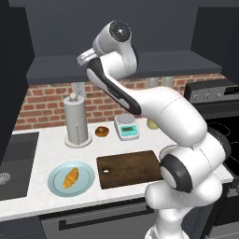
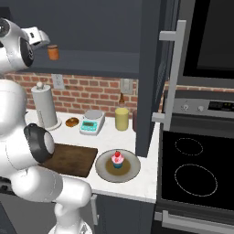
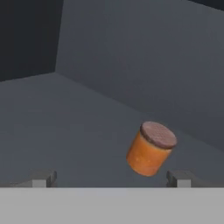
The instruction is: From the different types of pastries on the counter, select a croissant and place it on the cutting board. Then retrieve a jar of jam from the cabinet and place it alongside the croissant on the cutting board.
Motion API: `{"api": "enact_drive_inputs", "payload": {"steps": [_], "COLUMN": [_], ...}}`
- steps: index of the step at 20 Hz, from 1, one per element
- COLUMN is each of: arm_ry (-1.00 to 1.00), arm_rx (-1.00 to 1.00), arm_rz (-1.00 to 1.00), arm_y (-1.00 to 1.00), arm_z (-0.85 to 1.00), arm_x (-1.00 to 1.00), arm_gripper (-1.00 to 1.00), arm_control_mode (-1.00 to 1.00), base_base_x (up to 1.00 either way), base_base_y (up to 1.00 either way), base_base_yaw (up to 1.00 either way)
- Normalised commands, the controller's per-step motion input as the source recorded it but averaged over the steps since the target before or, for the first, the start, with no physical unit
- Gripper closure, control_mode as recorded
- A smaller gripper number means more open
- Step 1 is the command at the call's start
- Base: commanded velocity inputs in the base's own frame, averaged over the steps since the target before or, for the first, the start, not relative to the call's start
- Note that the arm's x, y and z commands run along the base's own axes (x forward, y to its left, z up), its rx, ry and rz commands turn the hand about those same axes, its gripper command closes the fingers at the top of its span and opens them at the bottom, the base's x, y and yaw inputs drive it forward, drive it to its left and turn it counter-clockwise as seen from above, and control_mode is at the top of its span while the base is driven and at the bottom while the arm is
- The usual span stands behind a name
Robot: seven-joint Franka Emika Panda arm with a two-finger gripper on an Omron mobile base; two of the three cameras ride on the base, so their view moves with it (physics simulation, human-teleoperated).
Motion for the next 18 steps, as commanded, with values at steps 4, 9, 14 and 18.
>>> {"api": "enact_drive_inputs", "payload": {"steps": [4, 9, 14, 18], "arm_ry": [0.02, 0.07, 0.00, 0.00], "arm_rx": [0.00, 0.03, 0.05, 0.04], "arm_rz": [-0.09, -0.27, -0.27, -0.22], "arm_y": [0.00, -0.20, -0.24, -0.22], "arm_z": [0.00, 0.00, 0.00, -0.04], "arm_x": [0.01, 0.00, 0.00, 0.00], "arm_gripper": [-1.00, -1.00, -1.00, -1.00], "arm_control_mode": [-1.00, -1.00, -1.00, -1.00], "base_base_x": [0.00, 0.00, 0.00, 0.00], "base_base_y": [0.00, 0.00, 0.00, 0.00], "base_base_yaw": [0.00, 0.00, 0.00, 0.00]}}
